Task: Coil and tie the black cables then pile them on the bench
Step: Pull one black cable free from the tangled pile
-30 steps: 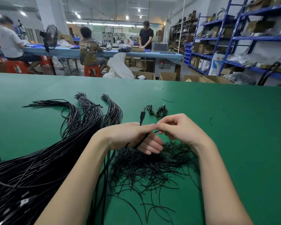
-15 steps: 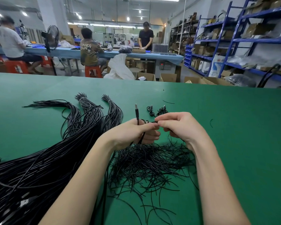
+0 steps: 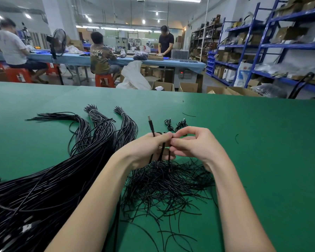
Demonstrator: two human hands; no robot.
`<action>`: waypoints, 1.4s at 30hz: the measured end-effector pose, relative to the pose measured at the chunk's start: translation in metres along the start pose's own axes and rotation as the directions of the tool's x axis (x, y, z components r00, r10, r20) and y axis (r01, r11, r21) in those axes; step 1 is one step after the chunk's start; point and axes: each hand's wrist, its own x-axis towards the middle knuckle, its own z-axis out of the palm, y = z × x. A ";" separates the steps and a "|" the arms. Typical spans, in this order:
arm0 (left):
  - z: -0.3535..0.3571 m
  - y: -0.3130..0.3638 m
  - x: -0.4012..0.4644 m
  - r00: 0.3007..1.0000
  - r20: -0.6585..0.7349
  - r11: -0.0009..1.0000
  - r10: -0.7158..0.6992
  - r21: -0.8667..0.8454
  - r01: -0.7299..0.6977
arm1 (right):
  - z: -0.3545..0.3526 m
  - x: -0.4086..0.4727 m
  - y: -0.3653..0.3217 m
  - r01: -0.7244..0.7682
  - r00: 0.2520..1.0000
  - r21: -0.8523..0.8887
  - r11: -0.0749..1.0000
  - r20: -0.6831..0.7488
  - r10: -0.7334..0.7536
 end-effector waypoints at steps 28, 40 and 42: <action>0.021 -0.005 -0.012 0.894 0.439 0.995 0.087 0.014 -0.104 | -0.002 0.005 0.006 0.312 0.909 -0.113 0.943 0.322 -0.262; 0.018 -0.002 -0.012 0.943 0.328 0.995 0.049 0.064 -0.074 | -0.010 0.009 0.007 0.307 0.951 -0.324 0.895 0.065 -0.302; 0.020 -0.003 -0.010 0.955 0.294 0.994 0.041 0.082 -0.068 | -0.011 0.008 0.006 0.279 0.955 -0.419 0.864 0.024 -0.296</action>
